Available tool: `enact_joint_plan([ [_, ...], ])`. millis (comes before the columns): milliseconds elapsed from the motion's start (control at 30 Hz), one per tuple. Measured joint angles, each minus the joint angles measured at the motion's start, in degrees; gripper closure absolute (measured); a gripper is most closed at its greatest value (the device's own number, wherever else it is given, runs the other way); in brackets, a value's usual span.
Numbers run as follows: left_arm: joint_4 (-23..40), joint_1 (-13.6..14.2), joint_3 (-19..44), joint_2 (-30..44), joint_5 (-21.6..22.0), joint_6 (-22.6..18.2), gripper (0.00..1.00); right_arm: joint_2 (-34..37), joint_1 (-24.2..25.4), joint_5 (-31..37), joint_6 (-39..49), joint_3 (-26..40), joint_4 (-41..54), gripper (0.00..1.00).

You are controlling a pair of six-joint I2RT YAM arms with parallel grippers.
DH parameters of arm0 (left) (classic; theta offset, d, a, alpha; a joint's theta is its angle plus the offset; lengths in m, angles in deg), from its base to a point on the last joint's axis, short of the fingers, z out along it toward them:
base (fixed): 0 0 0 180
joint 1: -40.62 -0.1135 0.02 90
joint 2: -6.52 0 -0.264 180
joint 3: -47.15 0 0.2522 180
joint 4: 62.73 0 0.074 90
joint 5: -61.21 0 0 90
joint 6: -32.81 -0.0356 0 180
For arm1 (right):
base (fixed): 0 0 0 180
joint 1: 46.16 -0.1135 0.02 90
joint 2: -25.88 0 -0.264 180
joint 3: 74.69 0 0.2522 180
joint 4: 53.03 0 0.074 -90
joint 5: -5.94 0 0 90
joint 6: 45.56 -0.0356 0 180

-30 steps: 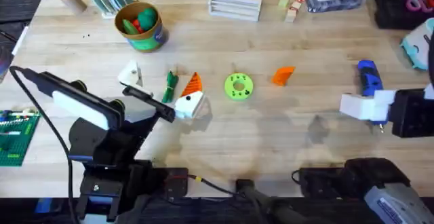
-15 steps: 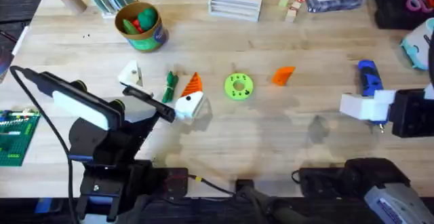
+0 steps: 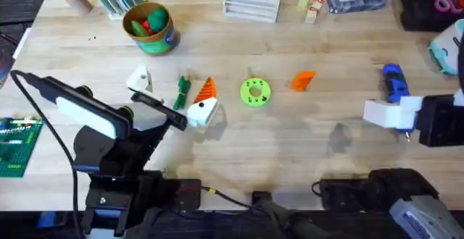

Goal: Pick up the gripper from the table and insert it into the empty holder that is missing its gripper. Then pick up a screw, insert it into the mounting hole, and use the screwdriver to tighten it. Finally, clean up the table by picking up the vegetable and placing it into the bucket.

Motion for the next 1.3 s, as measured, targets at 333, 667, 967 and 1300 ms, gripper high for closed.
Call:
enact_joint_plan([
  [333,0.02,0.0,0.0,-0.02,-0.2,0.0,0.009,0.0,0.0,0.02,0.0,0.0,0.0,0.01],
  [667,0.02,0.0,0.0,0.0,-14.44,0.02,0.008,0.02,0.0,0.02,0.0,0.0,0.0,0.01],
  [967,0.72,0.0,0.0,0.0,-32.87,0.02,0.008,0.02,0.0,0.02,0.0,0.0,0.0,0.011],
  [1300,0.72,0.0,0.0,0.0,-39.12,0.02,0.008,0.0,0.0,0.02,-0.02,0.0,0.0,0.01],
])
